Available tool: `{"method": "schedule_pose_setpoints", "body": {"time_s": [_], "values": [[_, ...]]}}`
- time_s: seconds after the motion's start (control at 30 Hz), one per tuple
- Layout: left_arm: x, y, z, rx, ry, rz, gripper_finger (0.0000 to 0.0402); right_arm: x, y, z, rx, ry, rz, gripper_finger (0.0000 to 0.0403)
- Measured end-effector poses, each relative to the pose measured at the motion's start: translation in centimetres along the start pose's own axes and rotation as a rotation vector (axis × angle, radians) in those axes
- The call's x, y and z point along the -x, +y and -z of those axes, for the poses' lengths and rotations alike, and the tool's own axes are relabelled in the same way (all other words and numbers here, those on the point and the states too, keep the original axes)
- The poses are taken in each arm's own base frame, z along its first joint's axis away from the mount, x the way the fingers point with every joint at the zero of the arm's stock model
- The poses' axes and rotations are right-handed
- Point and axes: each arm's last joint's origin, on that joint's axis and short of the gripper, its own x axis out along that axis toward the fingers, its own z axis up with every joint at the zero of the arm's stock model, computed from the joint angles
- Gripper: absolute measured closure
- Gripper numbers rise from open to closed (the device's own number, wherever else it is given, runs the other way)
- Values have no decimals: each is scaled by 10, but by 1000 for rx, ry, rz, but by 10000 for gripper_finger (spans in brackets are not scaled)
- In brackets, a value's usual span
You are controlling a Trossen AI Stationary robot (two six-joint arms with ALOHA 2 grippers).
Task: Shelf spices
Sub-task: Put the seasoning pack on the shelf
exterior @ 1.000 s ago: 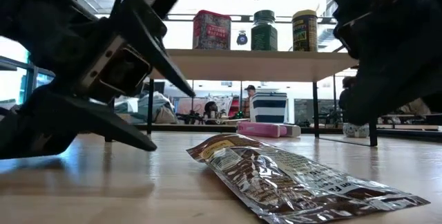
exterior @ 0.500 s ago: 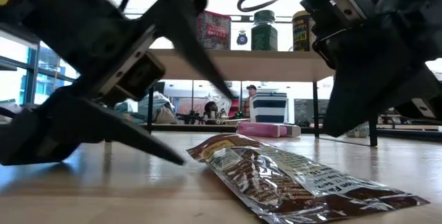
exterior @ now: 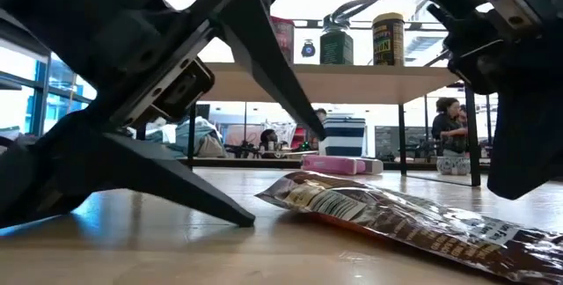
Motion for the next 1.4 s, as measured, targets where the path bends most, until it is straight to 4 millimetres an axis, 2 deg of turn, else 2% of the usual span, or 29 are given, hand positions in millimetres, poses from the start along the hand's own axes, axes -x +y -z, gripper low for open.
{"method": "schedule_pose_setpoints", "body": {"time_s": [0.17, 0.37, 0.47, 0.77, 1.0, 1.3, 1.4], "values": [[2, -1, 4, -20, -83, -21, 143, -4, -4, 3, -31, -39, 13, 403], [-12, -1, 9, 21, -129, -8, 143, -24, -6, 7, -102, -62, -13, 403], [-19, -3, 14, 25, -125, -6, 143, -27, -6, 8, -141, -64, -27, 403], [-28, -11, 3, 42, -155, -1, 143, -28, 4, 10, -152, -30, -94, 403], [-36, -22, -7, -38, -155, 51, 143, -31, 10, 6, -166, -38, -143, 403], [-37, -32, -3, -125, -62, 117, 144, -32, 12, 0, -140, -66, -153, 403], [-34, -35, -1, -145, -40, 125, 163, -32, 12, 0, -127, -67, -153, 403]]}}
